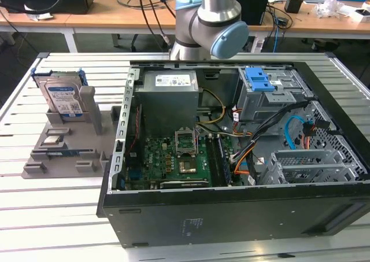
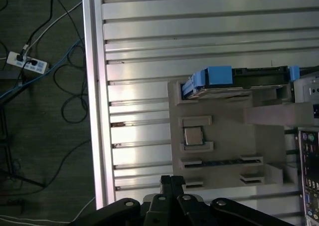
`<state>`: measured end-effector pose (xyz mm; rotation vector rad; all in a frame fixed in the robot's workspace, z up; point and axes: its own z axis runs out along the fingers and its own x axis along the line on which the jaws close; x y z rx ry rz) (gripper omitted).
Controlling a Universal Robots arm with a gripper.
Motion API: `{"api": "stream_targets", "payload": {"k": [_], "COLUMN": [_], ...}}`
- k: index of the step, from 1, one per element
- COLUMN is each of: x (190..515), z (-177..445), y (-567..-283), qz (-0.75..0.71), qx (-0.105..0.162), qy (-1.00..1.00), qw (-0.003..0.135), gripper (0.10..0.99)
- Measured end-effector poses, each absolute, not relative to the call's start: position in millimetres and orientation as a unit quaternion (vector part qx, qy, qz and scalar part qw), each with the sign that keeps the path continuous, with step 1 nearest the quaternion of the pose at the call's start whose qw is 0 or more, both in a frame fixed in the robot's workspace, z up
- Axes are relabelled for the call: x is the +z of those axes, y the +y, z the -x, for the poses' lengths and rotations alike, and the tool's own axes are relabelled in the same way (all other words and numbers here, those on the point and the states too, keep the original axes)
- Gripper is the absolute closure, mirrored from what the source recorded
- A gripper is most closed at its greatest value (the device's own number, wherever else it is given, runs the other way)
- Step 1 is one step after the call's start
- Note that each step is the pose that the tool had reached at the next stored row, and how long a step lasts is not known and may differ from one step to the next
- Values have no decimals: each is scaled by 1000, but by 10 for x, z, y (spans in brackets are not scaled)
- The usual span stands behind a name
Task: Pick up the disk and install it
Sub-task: 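Reach for the disk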
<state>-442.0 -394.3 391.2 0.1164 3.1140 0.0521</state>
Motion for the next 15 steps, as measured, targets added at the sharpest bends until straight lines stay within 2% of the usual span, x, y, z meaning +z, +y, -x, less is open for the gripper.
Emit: {"api": "stream_targets", "payload": {"k": [15], "x": [3862], "z": [4037], "y": [-3645], "qz": [-37], "qx": [14], "qy": [999], "qw": [9], "gripper": [980]}}
